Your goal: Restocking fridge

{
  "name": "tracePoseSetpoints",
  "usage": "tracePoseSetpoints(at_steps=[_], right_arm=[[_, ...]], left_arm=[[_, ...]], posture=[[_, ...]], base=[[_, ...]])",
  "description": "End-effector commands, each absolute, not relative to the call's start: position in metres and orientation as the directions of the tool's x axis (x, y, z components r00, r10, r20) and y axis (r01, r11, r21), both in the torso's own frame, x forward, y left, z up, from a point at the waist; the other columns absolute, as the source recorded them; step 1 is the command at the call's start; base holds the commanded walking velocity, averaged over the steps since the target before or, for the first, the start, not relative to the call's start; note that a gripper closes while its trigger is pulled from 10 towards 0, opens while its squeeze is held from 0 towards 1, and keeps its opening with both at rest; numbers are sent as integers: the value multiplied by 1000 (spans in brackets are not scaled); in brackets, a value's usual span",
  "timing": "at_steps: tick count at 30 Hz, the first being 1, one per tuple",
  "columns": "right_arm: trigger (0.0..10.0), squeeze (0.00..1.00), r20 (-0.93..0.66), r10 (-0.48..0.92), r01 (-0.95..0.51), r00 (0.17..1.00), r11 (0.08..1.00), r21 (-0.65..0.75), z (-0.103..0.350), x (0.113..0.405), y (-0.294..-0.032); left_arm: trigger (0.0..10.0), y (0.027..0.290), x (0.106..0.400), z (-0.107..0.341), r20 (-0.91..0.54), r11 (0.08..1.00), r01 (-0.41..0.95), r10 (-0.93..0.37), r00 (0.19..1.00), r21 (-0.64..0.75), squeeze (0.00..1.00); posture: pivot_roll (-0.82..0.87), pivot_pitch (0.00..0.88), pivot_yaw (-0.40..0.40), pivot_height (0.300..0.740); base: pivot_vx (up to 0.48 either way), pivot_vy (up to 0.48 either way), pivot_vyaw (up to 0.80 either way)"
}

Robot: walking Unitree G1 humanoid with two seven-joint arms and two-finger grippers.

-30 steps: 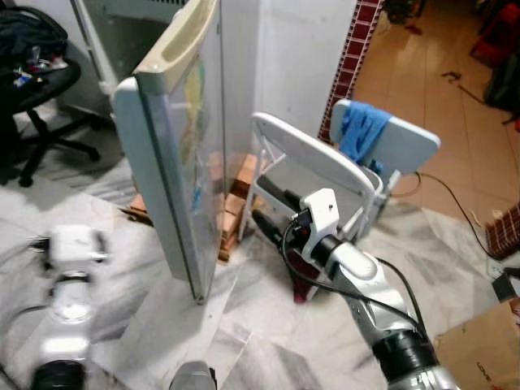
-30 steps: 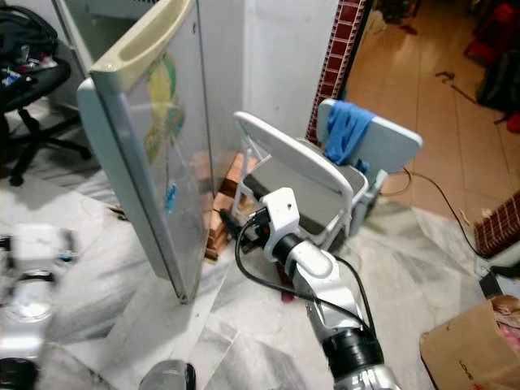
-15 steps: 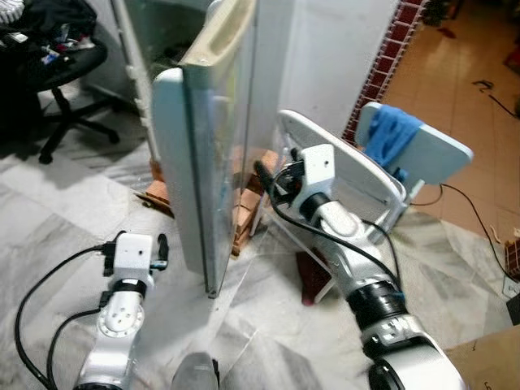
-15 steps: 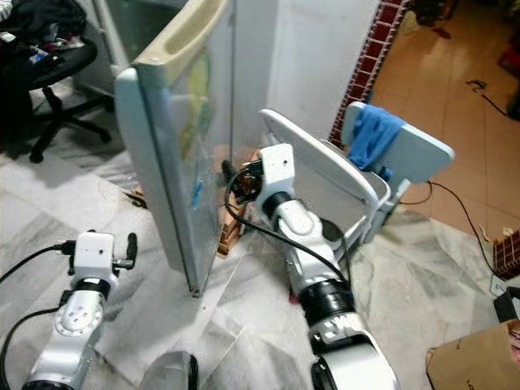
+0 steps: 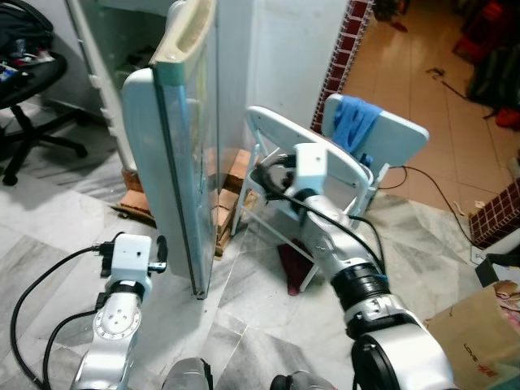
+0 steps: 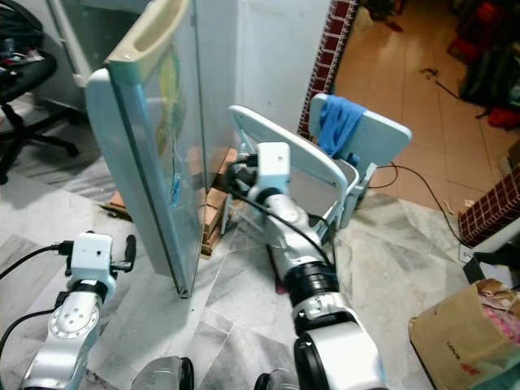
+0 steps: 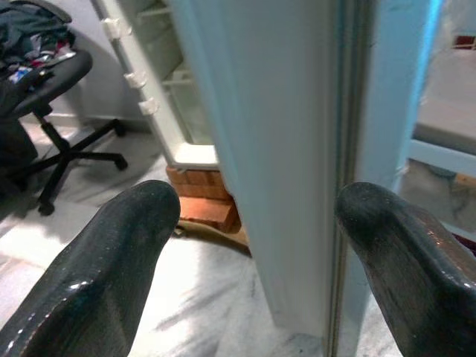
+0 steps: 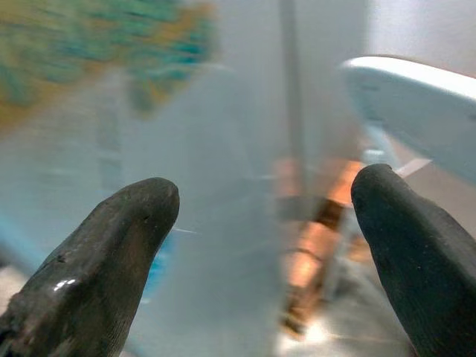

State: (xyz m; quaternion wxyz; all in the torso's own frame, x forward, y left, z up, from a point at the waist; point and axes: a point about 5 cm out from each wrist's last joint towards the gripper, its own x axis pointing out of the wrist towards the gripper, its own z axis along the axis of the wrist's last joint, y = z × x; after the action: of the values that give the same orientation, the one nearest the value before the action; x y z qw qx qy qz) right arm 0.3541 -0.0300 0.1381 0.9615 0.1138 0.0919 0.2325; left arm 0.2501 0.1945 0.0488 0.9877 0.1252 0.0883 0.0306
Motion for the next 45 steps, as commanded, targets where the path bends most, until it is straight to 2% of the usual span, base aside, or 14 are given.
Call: tracePoseSetpoints(at_steps=[1, 4, 7, 8, 9, 12, 17, 22, 23, 27, 30, 33, 38, 45], right_arm=[[10000, 0, -68, 544, -510, 837, 818, 266, 157, 353, -13], [10000, 0, 10, 642, -620, 767, 736, 273, 176, 344, 12], [10000, 0, 180, 817, -814, 547, 469, 344, 206, 313, 50], [10000, 0, 180, 817, -814, 547, 469, 344, 206, 313, 50], [10000, 0, 233, 861, -865, 453, 361, 347, 213, 301, 57], [10000, 0, 314, 905, -910, 287, 156, 384, 224, 281, 60], [10000, 0, 381, 915, -927, 135, -19, 374, 229, 264, 51], [10000, 0, 349, 913, -915, 211, 59, 399, 220, 274, 38], [10000, 0, 286, 916, -909, 282, 160, 384, 208, 283, 28], [10000, 0, 169, 886, -863, 433, 353, 362, 184, 297, 1], [10000, 0, 62, 769, -737, 636, 582, 343, 155, 310, -43], [10000, 0, 22, 670, -631, 742, 687, 360, 139, 310, -72], [10000, 0, 9, 602, -566, 799, 746, 350, 131, 304, -89], [10000, 0, 17, 579, -556, 815, 773, 306, 131, 301, -88]], left_arm=[[10000, 195, 249, 48, -181, 964, -31, 82, 980, 264, 0], [10000, 196, 248, 48, -182, 963, -29, 80, 980, 266, 0], [10000, 196, 249, 48, -183, 963, -34, 85, 979, 267, 0], [10000, 196, 249, 48, -183, 963, -34, 85, 979, 267, 0], [10000, 196, 249, 48, -184, 963, -35, 86, 979, 267, 0], [10000, 195, 249, 48, -184, 963, -33, 84, 979, 266, 0], [10000, 195, 249, 48, -185, 965, -31, 82, 979, 261, 0], [10000, 195, 250, 48, -186, 967, -26, 76, 980, 255, 0], [10000, 195, 250, 49, -185, 967, -26, 75, 980, 252, 0], [10000, 196, 250, 49, -183, 969, -34, 81, 980, 245, 0], [10000, 197, 248, 48, -181, 968, -21, 68, 981, 251, 0], [10000, 197, 251, 48, -171, 965, -3, 50, 984, 263, 0], [10000, 198, 261, 50, -169, 962, 10, 38, 985, 274, 0], [10000, 198, 292, 58, -155, 955, 32, 15, 988, 295, 0]], posture=[[166, 58, -70, 740], [172, 57, -74, 740], [182, 55, -81, 740], [182, 55, -81, 740], [184, 54, -84, 740], [185, 54, -85, 740], [181, 55, -85, 740], [175, 53, -83, 740], [177, 54, -83, 740], [173, 53, -82, 740], [161, 55, -84, 740], [148, 54, -77, 740], [132, 53, -70, 740], [116, 43, -67, 740]], base=[[0, 0, 0], [0, 0, 0], [0, 0, 0], [0, 0, 0], [0, 0, 0], [0, 0, 0], [0, 0, 0], [0, 0, 0], [0, 0, 0], [0, 0, 0], [0, 160, 0], [0, 477, 0], [53, 412, 0], [38, 57, 0]])
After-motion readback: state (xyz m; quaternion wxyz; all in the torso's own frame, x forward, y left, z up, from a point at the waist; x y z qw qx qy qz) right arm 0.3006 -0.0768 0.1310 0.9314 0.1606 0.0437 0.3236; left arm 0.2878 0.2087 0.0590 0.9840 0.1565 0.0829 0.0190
